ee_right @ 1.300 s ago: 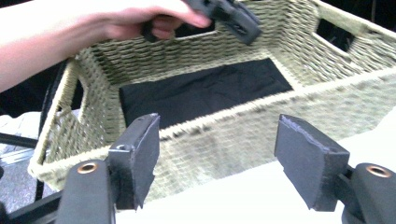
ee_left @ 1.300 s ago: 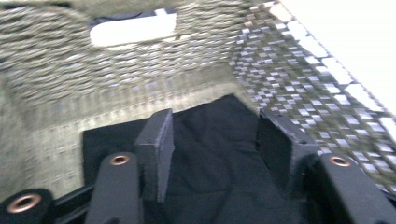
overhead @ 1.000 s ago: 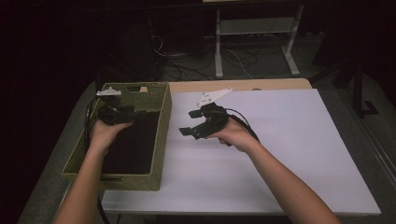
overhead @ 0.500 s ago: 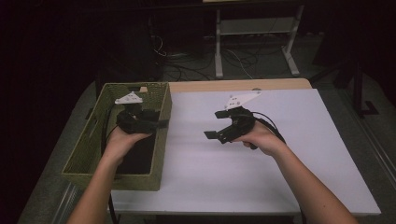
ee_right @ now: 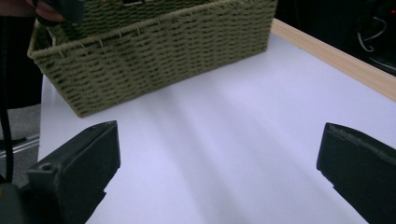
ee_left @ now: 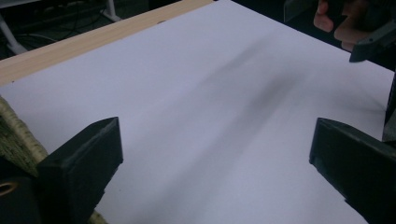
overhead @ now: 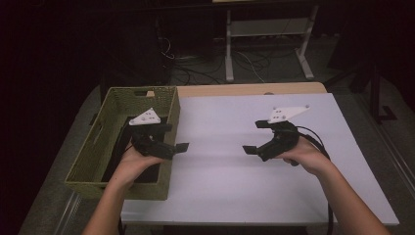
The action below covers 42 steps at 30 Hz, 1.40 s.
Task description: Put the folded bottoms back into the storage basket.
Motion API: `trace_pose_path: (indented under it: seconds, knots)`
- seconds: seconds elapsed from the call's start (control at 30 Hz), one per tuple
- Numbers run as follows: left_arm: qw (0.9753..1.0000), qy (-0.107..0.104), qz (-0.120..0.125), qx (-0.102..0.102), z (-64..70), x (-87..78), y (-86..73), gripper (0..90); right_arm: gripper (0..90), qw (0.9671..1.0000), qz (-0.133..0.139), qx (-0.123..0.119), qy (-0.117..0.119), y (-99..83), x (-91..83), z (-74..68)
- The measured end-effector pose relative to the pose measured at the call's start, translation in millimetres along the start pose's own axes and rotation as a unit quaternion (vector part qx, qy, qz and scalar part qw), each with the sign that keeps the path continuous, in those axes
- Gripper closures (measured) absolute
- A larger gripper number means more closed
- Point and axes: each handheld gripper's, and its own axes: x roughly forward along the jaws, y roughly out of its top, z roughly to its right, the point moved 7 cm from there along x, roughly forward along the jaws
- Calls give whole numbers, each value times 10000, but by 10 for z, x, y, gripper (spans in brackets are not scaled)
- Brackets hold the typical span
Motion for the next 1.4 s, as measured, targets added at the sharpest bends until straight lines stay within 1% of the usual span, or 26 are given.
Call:
trace_pose_path:
  seconds: [0.07,0.1,0.17,0.27,0.33,0.57,0.67,0.77,0.87,0.9,0.97,1.03,1.17,1.4]
  knots:
    - [10000,-34,-9,1,22,-2,-36,5,0,10000,-6,31,-30,-53,-71,14]
    - [10000,-42,-37,25,33,-2,-56,5,0,10000,-21,31,-86,-107,-143,28]
    - [10000,-46,-14,47,49,-10,-73,5,0,9999,-24,41,-93,-126,-169,33]
    - [10000,-80,26,14,58,-32,-94,5,0,9998,10,66,-178,-223,-309,51]
    - [9999,-103,37,27,64,-43,-111,5,0,9997,19,61,-215,-247,-341,58]
    - [9998,-169,22,56,79,-57,-172,7,0,9988,133,202,-416,-415,-570,107]
    - [9998,-166,-13,75,85,-55,-183,9,0,9980,177,302,-529,-485,-680,147]
    - [9998,-163,-22,95,87,-57,-191,9,0,9976,196,340,-572,-520,-727,162]
    - [9998,-175,0,73,92,-65,-198,9,0,9971,225,396,-615,-583,-779,178]
    - [9998,-186,-7,80,90,-71,-203,9,0,9968,210,435,-642,-638,-801,184]
    - [9998,-187,15,69,85,-77,-207,9,0,9968,201,436,-647,-656,-806,187]
    - [9998,-198,28,48,84,-82,-211,9,0,9964,158,486,-674,-725,-816,194]
    - [9997,-215,51,55,84,-85,-211,10,0,9963,142,507,-673,-763,-815,205]
    - [9997,-229,70,46,83,-83,-211,10,0,9964,170,517,-648,-753,-812,206]
